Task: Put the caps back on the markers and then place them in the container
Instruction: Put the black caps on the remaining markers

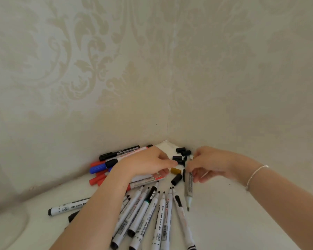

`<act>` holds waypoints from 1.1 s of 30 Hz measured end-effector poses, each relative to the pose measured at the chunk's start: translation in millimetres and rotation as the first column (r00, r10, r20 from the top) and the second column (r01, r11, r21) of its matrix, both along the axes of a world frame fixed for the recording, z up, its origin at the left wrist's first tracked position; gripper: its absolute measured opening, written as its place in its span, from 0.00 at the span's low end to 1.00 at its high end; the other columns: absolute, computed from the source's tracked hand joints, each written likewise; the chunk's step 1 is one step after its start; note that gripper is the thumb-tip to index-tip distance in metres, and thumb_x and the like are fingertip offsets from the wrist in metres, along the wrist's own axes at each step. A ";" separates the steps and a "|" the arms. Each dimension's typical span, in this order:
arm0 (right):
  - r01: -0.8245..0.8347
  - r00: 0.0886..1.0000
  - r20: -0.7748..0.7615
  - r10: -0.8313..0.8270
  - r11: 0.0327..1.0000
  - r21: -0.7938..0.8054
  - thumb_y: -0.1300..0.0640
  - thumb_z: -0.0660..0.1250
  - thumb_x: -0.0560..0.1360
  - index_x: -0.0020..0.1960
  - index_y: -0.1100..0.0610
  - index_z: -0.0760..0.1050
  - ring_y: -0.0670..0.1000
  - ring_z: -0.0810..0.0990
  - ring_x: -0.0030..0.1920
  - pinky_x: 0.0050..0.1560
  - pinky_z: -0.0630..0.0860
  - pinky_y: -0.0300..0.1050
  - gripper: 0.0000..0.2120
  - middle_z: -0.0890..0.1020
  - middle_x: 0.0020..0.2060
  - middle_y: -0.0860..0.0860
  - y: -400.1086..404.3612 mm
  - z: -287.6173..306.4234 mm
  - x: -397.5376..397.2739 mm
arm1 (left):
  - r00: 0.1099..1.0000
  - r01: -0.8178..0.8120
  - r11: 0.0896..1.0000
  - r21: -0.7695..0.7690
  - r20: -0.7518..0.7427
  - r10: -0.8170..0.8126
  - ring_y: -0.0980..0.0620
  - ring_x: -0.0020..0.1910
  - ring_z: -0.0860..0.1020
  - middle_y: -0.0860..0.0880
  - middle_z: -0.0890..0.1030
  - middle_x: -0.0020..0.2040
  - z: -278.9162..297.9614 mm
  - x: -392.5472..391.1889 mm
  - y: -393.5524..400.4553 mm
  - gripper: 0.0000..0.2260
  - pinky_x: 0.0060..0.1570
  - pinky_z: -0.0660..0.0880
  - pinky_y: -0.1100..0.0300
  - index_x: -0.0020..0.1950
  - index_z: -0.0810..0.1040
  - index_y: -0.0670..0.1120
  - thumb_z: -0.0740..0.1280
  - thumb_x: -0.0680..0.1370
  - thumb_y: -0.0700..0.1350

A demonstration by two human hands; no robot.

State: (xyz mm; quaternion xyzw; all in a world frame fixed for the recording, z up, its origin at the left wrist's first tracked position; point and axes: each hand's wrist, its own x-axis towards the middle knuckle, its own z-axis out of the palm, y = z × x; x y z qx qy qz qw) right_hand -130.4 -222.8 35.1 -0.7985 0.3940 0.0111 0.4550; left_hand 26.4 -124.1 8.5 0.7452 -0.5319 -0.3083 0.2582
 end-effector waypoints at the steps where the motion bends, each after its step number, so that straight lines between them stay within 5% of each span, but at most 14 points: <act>1: 0.038 0.996 0.081 -0.039 0.999 0.020 0.65 0.68 0.73 0.39 0.61 0.74 0.53 0.81 0.35 0.42 0.80 0.44 0.05 0.81 0.35 0.57 -1.9 3.4 0.6 | 0.993 0.035 0.999 0.018 -0.109 -0.033 0.56 0.47 0.82 0.48 0.84 0.50 1.8 -6.0 0.5 0.16 0.48 0.78 0.64 0.56 0.81 0.43 0.66 0.78 0.54; 5: 0.121 0.951 0.276 -0.141 0.989 0.090 0.65 0.69 0.73 0.38 0.60 0.69 0.55 0.80 0.34 0.39 0.79 0.44 0.09 0.80 0.35 0.58 -3.5 2.2 9.9 | 0.944 0.050 0.996 -0.073 -0.321 -0.071 0.56 0.49 0.82 0.47 0.85 0.47 -1.7 -20.8 -5.2 0.11 0.43 0.77 0.67 0.58 0.79 0.43 0.68 0.78 0.46; 9: 0.253 0.880 0.403 -0.252 0.966 0.051 0.60 0.70 0.74 0.42 0.59 0.67 0.53 0.80 0.34 0.35 0.78 0.43 0.11 0.81 0.39 0.58 -11.9 -14.0 24.8 | 0.921 -0.138 0.981 -0.134 -0.383 0.077 0.53 0.42 0.83 0.43 0.85 0.44 -2.5 -12.6 -5.3 0.08 0.44 0.81 0.62 0.56 0.77 0.40 0.67 0.78 0.40; 13: 0.181 0.977 0.187 -0.104 0.870 -0.458 0.63 0.66 0.72 0.46 0.57 0.75 0.52 0.78 0.41 0.39 0.75 0.43 0.04 0.80 0.43 0.54 -19.6 -42.7 37.3 | 0.886 -0.249 0.959 -0.132 -0.432 0.171 0.50 0.39 0.84 0.38 0.84 0.46 3.6 3.4 1.7 0.11 0.37 0.81 0.61 0.60 0.74 0.40 0.67 0.77 0.37; 17: -0.060 0.997 -0.077 0.017 0.789 -0.611 0.57 0.66 0.73 0.50 0.53 0.75 0.54 0.77 0.52 0.51 0.72 0.43 0.07 0.81 0.50 0.52 -16.5 -67.1 50.0 | 0.882 -0.262 0.952 -0.157 -0.439 0.171 0.48 0.41 0.85 0.38 0.84 0.47 12.2 11.2 8.9 0.07 0.42 0.82 0.57 0.54 0.75 0.44 0.68 0.77 0.36; 19: -0.131 0.987 -0.159 0.029 0.717 -0.684 0.56 0.63 0.75 0.52 0.51 0.74 0.54 0.76 0.54 0.51 0.66 0.44 0.06 0.80 0.50 0.51 -14.2 -73.0 55.0 | 0.882 -0.266 0.950 -0.164 -0.440 0.171 0.51 0.37 0.84 0.39 0.84 0.47 16.4 12.4 12.0 0.08 0.35 0.80 0.62 0.50 0.74 0.49 0.68 0.77 0.36; 23: -0.074 0.997 -0.076 0.028 0.683 -0.727 0.60 0.60 0.76 0.54 0.52 0.73 0.55 0.77 0.54 0.55 0.69 0.45 0.09 0.81 0.50 0.51 -18.2 -72.3 58.4 | 0.905 -0.246 0.954 -0.170 -0.393 0.163 0.52 0.36 0.84 0.40 0.85 0.47 21.2 15.2 15.2 0.13 0.34 0.79 0.64 0.48 0.73 0.54 0.69 0.76 0.35; 25: 0.212 0.961 0.273 -0.042 0.747 -0.630 0.62 0.63 0.75 0.57 0.53 0.72 0.54 0.79 0.49 0.54 0.74 0.48 0.12 0.82 0.46 0.51 -21.5 -59.1 57.3 | 0.924 -0.240 0.957 -0.163 -0.341 0.174 0.49 0.41 0.85 0.40 0.85 0.46 21.5 18.9 16.2 0.15 0.41 0.81 0.58 0.55 0.74 0.52 0.70 0.74 0.35; 27: 0.455 0.732 0.643 -0.227 0.865 -0.213 0.65 0.65 0.74 0.59 0.52 0.73 0.52 0.80 0.45 0.45 0.77 0.44 0.16 0.82 0.45 0.53 -21.4 -35.5 53.7 | 0.945 -0.233 0.960 -0.156 -0.270 0.186 0.48 0.43 0.85 0.42 0.85 0.46 22.0 23.0 16.3 0.22 0.46 0.81 0.56 0.65 0.73 0.52 0.72 0.74 0.36; 29: 0.358 0.493 0.754 -0.433 0.892 0.278 0.66 0.66 0.74 0.59 0.52 0.75 0.52 0.82 0.47 0.46 0.78 0.41 0.16 0.83 0.46 0.54 -19.9 -10.1 49.6 | 0.957 -0.217 0.964 -0.152 -0.228 0.179 0.49 0.41 0.84 0.44 0.85 0.44 23.6 23.8 16.5 0.24 0.46 0.80 0.57 0.67 0.73 0.51 0.72 0.73 0.37; 30: 0.269 0.444 0.753 -0.486 0.874 0.406 0.66 0.66 0.75 0.57 0.54 0.76 0.52 0.83 0.47 0.49 0.78 0.42 0.14 0.83 0.46 0.54 -19.4 -1.2 48.1 | 0.961 -0.207 0.967 -0.151 -0.218 0.171 0.49 0.42 0.84 0.44 0.85 0.44 23.9 23.0 16.5 0.24 0.48 0.80 0.56 0.67 0.73 0.52 0.72 0.73 0.37; 33: 0.154 0.449 0.754 -0.480 0.872 0.464 0.66 0.66 0.75 0.53 0.58 0.78 0.54 0.83 0.48 0.54 0.79 0.44 0.08 0.84 0.45 0.55 -14.4 8.7 47.2 | 0.975 -0.183 0.970 -0.160 -0.158 0.158 0.46 0.44 0.84 0.46 0.86 0.43 23.8 20.4 15.5 0.24 0.56 0.78 0.48 0.66 0.75 0.54 0.74 0.72 0.40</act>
